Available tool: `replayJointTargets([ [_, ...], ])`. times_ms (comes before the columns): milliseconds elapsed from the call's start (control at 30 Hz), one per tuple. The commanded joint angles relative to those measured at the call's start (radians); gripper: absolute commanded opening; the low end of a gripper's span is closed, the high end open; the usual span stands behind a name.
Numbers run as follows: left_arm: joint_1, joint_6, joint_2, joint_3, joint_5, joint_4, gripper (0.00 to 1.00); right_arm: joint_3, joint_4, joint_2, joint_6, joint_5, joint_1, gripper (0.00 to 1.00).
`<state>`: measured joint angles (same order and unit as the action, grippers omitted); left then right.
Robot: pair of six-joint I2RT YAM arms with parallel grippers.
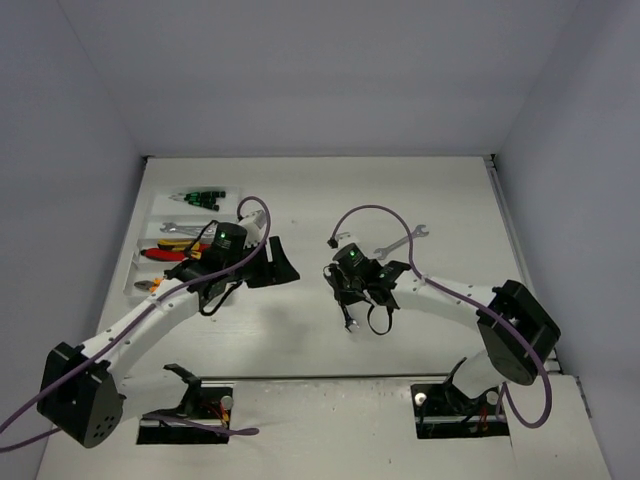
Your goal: Sort the tools into containers
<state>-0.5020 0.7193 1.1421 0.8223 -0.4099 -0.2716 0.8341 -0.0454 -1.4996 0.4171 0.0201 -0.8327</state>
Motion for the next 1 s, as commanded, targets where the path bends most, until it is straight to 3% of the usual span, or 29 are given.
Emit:
replayJointTargets([
  [0,-0.028,0.127,0.051,-0.011,0.015,0.254,0.58,0.048,0.072,0.054,-0.047,-0.012,-0.030,0.00],
  [800,-0.098,0.156,0.303,0.058,-0.031,0.434,0.58,0.053,0.146,0.131,-0.064,-0.095,-0.062,0.00],
  [967,-0.102,0.165,0.330,0.068,-0.037,0.454,0.51,0.046,0.157,0.141,-0.060,-0.095,-0.062,0.00],
])
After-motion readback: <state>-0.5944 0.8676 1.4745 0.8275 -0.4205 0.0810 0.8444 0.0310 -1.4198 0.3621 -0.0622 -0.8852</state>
